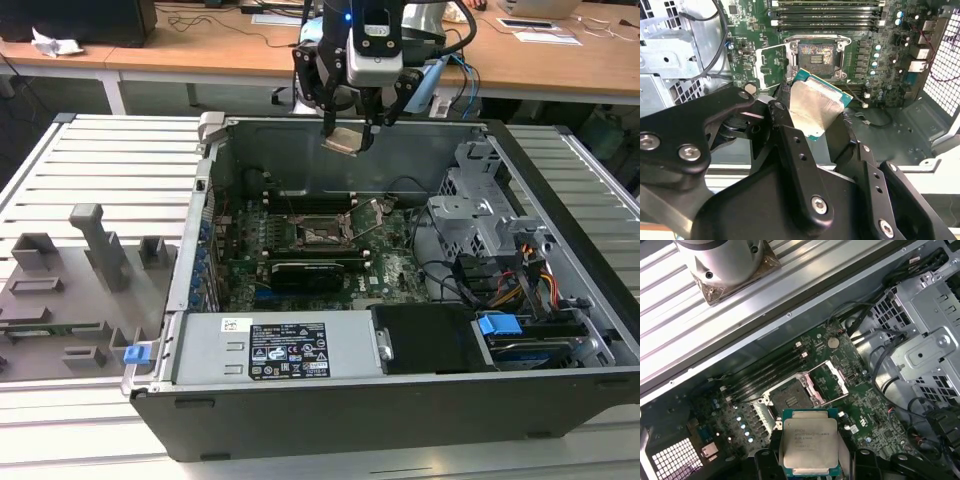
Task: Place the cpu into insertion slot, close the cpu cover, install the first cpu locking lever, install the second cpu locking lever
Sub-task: 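Place the cpu into insertion slot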
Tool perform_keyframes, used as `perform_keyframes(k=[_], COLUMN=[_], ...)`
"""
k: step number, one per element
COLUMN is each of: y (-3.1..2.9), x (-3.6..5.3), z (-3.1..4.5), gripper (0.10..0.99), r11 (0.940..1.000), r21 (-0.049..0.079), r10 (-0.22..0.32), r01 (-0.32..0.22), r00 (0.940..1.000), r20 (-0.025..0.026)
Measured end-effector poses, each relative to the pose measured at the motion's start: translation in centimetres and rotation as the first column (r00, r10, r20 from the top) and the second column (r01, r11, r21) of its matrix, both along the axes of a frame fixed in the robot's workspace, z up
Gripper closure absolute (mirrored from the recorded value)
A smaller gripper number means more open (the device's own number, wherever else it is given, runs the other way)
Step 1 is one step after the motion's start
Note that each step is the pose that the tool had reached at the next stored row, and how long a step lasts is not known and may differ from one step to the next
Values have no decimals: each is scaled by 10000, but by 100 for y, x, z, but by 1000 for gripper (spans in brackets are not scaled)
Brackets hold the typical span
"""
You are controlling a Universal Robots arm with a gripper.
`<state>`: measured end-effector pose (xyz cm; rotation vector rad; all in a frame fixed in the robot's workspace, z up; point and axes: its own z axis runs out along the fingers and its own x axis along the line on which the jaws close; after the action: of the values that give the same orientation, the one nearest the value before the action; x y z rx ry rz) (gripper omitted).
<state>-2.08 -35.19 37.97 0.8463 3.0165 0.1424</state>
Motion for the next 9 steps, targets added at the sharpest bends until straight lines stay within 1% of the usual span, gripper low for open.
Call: perform_keyframes(k=[4, 6, 9], y=[0, 0, 0], x=[0, 0, 0], z=[-1, -4, -5], gripper=[561, 561, 561], r11=[9990, 9970, 9947], r21=[0, 1, -20], r10=[-443, -780, -1023], r01=[443, 780, 1023], r00=[9990, 9970, 9948], r20=[0, 1, 1])
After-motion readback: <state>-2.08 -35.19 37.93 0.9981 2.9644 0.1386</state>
